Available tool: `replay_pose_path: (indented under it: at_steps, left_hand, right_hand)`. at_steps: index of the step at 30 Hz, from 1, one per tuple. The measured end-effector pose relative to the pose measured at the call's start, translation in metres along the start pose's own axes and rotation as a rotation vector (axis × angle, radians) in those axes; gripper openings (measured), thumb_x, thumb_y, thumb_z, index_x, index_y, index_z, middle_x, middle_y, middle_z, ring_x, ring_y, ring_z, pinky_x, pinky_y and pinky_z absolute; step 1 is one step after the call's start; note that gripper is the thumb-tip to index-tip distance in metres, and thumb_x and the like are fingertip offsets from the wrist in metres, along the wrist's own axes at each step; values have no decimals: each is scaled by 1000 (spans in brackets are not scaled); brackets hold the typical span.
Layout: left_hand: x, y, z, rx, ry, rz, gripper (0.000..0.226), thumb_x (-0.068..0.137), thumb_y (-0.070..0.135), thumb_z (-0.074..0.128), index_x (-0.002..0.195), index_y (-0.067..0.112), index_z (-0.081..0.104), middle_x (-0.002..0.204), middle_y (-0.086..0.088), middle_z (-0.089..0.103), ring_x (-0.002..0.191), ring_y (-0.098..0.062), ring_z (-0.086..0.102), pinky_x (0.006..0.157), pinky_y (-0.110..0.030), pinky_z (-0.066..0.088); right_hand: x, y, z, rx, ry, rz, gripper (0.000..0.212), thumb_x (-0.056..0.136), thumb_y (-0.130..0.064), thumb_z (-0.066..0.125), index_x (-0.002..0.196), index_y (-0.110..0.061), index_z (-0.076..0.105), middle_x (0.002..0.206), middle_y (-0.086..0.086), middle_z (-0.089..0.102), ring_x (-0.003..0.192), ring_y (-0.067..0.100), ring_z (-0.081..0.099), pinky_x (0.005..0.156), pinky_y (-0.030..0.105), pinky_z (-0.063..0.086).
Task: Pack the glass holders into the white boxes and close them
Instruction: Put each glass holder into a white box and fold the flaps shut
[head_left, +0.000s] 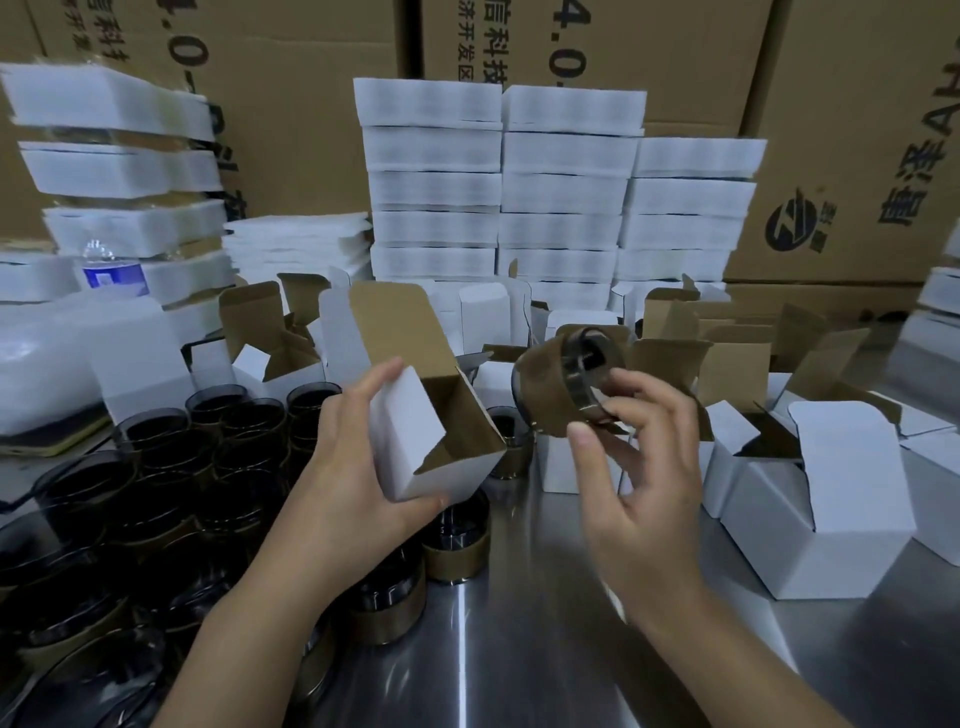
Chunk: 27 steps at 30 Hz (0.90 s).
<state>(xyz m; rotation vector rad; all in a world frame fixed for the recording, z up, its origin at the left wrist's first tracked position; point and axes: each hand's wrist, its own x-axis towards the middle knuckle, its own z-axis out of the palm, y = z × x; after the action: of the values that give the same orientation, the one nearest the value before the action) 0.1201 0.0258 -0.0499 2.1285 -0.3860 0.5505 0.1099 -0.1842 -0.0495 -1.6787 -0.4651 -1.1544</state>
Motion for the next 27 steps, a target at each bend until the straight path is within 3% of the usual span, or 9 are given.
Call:
replay_pose_path:
  at_steps: [2, 6, 12, 15, 17, 19, 21, 23, 27]
  left_hand:
    - [-1, 1, 1, 31, -20, 25, 114, 63, 23, 87, 121, 78, 6, 119, 31, 24, 102, 32, 31, 73, -9, 36]
    - [-3, 7, 2, 72, -18, 60, 111, 62, 25, 86, 116, 80, 6, 117, 28, 24, 100, 32, 32, 72, -7, 35]
    - [-1, 10, -1, 44, -27, 36, 106, 56, 32, 89, 108, 80, 10, 127, 26, 42, 109, 0, 53, 80, -23, 47]
    - [-2, 10, -1, 57, -26, 13, 96, 57, 37, 88, 116, 65, 18, 112, 33, 47, 103, -4, 57, 82, -31, 52]
    - [-3, 10, 1, 54, -28, 30, 93, 58, 36, 89, 111, 65, 18, 107, 36, 44, 101, 1, 57, 81, -27, 51]
    - [-4, 11, 1, 65, -27, 60, 93, 57, 36, 88, 107, 68, 17, 109, 33, 46, 102, 4, 56, 80, -21, 50]
    - [-4, 13, 0, 76, -29, 78, 90, 55, 42, 86, 109, 67, 18, 116, 20, 52, 106, -1, 57, 83, -28, 51]
    - [-5, 16, 0, 78, -37, 95, 86, 53, 51, 81, 112, 67, 19, 121, 14, 54, 112, -5, 56, 87, -33, 51]
    - [-6, 17, -1, 35, -17, 128, 83, 51, 61, 74, 118, 65, 26, 122, 27, 51, 115, 6, 52, 88, -20, 45]
  right_hand:
    - [-1, -7, -2, 106, -7, -33, 16, 88, -21, 53, 101, -12, 54, 123, -6, 43, 113, 2, 49, 84, 15, 48]
    - [-8, -18, 1, 251, -103, -78, 21, 92, -25, 52, 103, -8, 53, 124, 4, 46, 117, 20, 51, 88, 17, 46]
    - [-22, -28, 11, 387, -274, -102, 22, 98, -31, 44, 110, -13, 48, 133, 4, 44, 122, 14, 49, 90, 16, 44]
    - [-19, -26, 13, 344, -253, -73, 19, 97, -25, 44, 112, -13, 46, 138, 10, 39, 126, 11, 47, 92, 14, 43]
    - [-15, -24, 11, 280, -193, -52, 17, 95, -23, 47, 109, -14, 46, 139, 11, 38, 128, 10, 45, 93, 14, 42]
    - [-13, -21, 9, 181, -133, -50, 15, 91, -19, 50, 106, -15, 47, 138, 9, 38, 129, 1, 40, 94, 12, 40]
    - [-12, -20, 8, 92, -114, -30, 14, 89, -22, 52, 102, -19, 51, 137, -1, 37, 129, -3, 38, 94, 19, 44]
    - [-10, -20, 7, 25, -116, -70, 11, 87, -23, 58, 97, -17, 60, 133, -1, 40, 127, -2, 41, 99, 25, 43]
    - [-9, -19, 8, -105, -164, -263, 15, 82, -18, 67, 86, -5, 73, 117, 11, 56, 122, 16, 51, 101, 20, 41]
